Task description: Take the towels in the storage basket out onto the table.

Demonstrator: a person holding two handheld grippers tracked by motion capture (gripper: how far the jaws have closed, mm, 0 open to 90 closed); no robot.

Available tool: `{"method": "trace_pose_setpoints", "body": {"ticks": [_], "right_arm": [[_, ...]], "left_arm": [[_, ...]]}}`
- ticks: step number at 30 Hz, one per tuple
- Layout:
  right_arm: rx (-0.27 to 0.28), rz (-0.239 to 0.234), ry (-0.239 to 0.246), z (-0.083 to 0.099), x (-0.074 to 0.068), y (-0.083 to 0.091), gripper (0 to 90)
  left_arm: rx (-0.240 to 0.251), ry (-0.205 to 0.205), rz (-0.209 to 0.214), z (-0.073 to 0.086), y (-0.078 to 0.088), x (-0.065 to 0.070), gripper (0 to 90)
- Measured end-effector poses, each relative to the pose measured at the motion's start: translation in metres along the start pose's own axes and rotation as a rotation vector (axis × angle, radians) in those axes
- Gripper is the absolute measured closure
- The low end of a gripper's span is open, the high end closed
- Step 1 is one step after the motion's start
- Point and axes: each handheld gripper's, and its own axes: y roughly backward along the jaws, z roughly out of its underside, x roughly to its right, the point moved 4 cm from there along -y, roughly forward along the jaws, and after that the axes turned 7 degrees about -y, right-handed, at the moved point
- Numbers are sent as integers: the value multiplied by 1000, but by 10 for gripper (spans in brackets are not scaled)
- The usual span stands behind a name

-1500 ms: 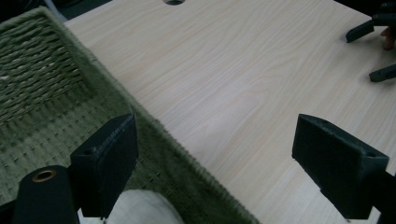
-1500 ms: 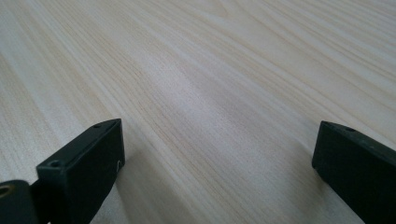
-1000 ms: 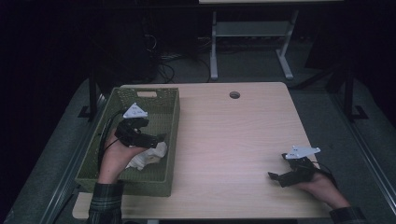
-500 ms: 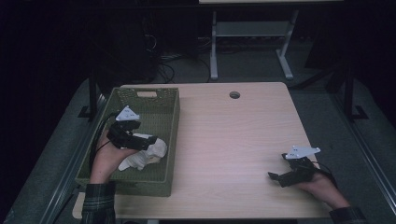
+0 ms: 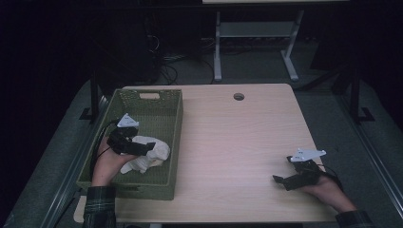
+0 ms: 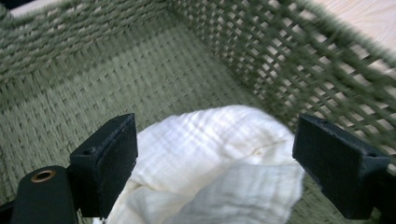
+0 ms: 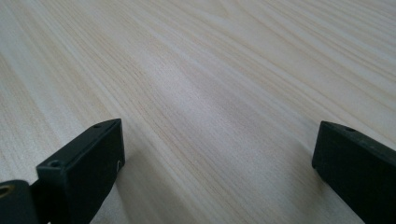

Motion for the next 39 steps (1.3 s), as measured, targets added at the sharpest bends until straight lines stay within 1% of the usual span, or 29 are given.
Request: {"method": "trace_pose_setpoints", "body": {"ticks": [3,6,9,12,13,14,15,16,17,18,19,21,22,23,25,26,30,31,33,34,35,36,37,39], "right_arm": [[-1,0,2,0,0,0,18],[0,0,-2,0,0,0,18],[0,0,-1,0,0,0,18],[0,1,-2,0,0,0,18],[0,1,1,0,0,0,18],[0,0,-1,0,0,0,18],[0,0,-1,0,0,0,18],[0,1,2,0,0,0,18],[0,1,2,0,0,0,18],[-1,1,1,0,0,0,18],[-1,1,2,0,0,0,18],[-1,1,2,0,0,0,18],[-1,1,2,0,0,0,18],[-1,1,2,0,0,0,18],[-1,1,2,0,0,0,18],[-1,1,1,0,0,0,18],[-1,1,1,0,0,0,18],[-1,1,1,0,0,0,18],[-1,1,1,0,0,0,18],[0,1,-2,0,0,0,18],[-1,2,1,0,0,0,18],[-1,1,1,0,0,0,18],[0,1,-2,0,0,0,18],[-1,1,2,0,0,0,18]], "left_arm": [[-4,15,-3,5,-6,-3,134],[-36,16,-15,11,-11,-7,134],[-58,33,-12,17,-17,-9,134],[-107,56,6,23,-24,-9,134],[-124,54,7,25,-26,-9,133],[-146,62,23,27,-30,-8,133],[-146,62,23,27,-30,-8,133],[-168,60,31,28,-33,-6,133],[-168,60,31,28,-33,-6,132],[-179,60,33,29,-34,-6,132],[-181,66,35,30,-35,-6,131],[-195,60,25,31,-37,-7,131],[-203,64,28,32,-38,-6,130],[-212,65,34,33,-39,-6,130],[-238,56,29,36,-43,-5,130],[-239,62,32,36,-45,-4,130],[-248,56,28,39,-48,-4,131],[-266,51,25,41,-52,-3,132],[-263,56,28,41,-53,-3,132],[-265,54,32,42,-53,-4,132],[-260,71,37,43,-54,-4,131],[-267,84,51,44,-55,-4,131],[-276,81,58,45,-55,-5,131],[-281,88,70,45,-56,-5,132]]}}
